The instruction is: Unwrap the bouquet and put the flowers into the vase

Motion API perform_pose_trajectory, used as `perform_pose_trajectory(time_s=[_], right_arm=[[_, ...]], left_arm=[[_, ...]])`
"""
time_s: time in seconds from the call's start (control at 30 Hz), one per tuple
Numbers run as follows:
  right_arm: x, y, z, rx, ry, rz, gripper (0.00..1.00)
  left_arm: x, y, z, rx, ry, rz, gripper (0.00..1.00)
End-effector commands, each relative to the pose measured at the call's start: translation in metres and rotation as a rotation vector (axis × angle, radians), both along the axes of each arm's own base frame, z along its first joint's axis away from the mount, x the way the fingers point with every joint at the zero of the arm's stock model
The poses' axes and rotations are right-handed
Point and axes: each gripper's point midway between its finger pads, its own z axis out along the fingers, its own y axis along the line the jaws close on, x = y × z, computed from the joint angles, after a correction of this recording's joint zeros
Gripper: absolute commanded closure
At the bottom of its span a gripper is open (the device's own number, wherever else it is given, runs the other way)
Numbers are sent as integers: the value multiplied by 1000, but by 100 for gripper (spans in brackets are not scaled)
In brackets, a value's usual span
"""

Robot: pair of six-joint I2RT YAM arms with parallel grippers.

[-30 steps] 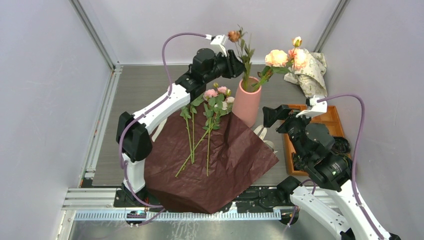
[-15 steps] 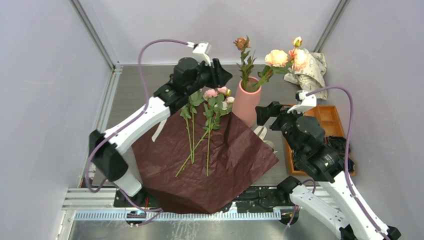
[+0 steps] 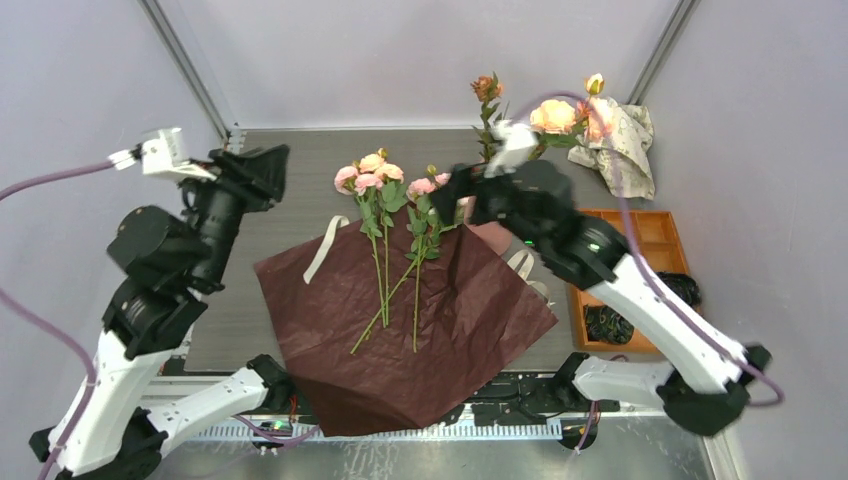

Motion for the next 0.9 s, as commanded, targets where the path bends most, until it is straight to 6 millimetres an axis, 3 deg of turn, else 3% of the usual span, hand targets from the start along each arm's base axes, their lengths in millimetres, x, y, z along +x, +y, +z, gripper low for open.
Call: perform_pose_trajectory(time_s=[0.0,0.13,0.23,0.33,0.6,0.87], right_arm=[[-19,81,-6,-203,-32,164,1],[-26,140,-37,-234,81,278,2],[-18,169,-77,-271,189,300,3],[-2,184,-115,-315,288,278,6],[65,194,-203,-344,497,174,26],[128,178,-247,-364,575,62,39]], left_arm=[[2,42,-53,106,151,210,52],[-8,62,-58,105,159,270,53],[-12,67,-57,111,172,279,53],[-13,68,-58,120,185,282,53],[-13,64,-67,131,211,261,53],[-16,63,-76,145,236,249,53]])
